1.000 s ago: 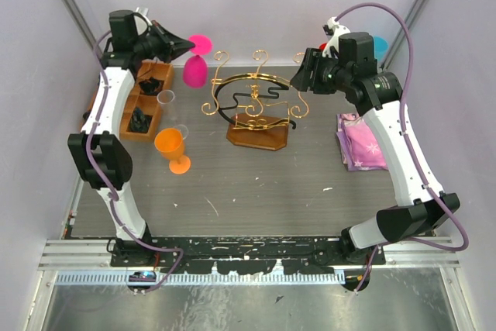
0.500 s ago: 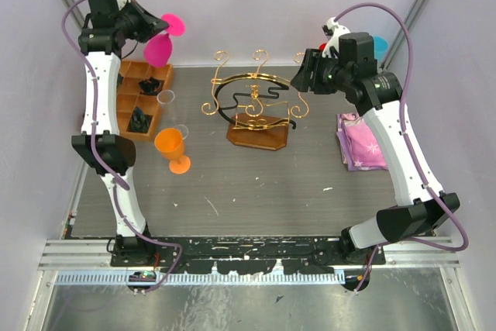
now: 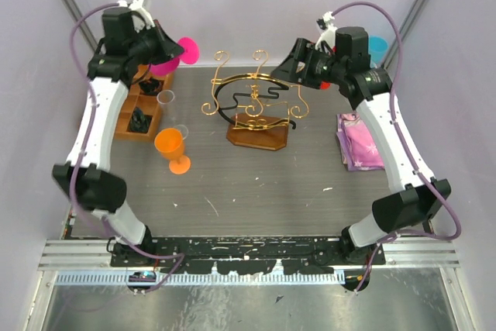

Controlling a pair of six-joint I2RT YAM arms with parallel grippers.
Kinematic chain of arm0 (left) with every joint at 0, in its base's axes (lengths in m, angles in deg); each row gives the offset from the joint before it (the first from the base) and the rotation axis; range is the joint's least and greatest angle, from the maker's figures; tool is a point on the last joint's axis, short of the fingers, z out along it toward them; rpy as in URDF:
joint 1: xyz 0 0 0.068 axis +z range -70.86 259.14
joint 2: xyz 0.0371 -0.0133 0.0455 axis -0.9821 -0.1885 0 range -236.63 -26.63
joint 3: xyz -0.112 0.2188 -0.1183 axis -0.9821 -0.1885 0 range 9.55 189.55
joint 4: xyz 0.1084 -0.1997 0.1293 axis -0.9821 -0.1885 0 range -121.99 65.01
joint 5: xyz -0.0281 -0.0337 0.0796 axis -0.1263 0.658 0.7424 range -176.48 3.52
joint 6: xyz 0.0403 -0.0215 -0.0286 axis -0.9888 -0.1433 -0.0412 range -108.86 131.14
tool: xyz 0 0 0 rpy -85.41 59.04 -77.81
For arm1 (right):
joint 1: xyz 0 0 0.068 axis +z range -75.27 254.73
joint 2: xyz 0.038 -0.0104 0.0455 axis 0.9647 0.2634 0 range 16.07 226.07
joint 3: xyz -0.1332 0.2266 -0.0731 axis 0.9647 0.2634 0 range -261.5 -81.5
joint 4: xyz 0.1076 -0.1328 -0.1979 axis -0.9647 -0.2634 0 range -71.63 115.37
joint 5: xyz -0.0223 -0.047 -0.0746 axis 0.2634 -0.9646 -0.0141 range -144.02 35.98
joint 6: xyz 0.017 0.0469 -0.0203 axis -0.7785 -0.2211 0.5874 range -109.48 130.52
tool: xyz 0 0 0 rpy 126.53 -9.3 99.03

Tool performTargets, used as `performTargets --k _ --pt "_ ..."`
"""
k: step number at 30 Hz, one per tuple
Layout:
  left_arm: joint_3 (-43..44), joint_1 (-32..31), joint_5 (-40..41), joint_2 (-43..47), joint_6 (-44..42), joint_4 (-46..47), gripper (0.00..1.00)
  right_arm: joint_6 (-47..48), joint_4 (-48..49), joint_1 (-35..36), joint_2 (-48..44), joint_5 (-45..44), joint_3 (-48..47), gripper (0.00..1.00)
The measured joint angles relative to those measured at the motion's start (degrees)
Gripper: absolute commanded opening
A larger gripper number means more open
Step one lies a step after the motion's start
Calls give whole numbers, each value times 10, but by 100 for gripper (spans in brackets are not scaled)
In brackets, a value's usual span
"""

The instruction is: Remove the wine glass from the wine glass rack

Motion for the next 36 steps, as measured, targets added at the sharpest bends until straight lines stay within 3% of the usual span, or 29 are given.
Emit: performTargets --k 3,8,15,19,26,36 --pt "-74 2 -59 90 -13 83 0 -73 55 0 29 68 -5 100" --pt "-84 8 -192 156 -29 175 0 -246 198 0 81 176 -3 100" --pt "-71 7 -403 138 -1 268 0 -621 562 2 172 238 1 100" --pt "-72 7 -490 102 74 374 0 -779 666 15 222 214 -14 100" --pt "-82 8 -560 89 165 523 0 -908 707 67 277 163 -62 100" --pt "-82 9 -601 90 208 604 0 -937 727 94 299 121 -103 100"
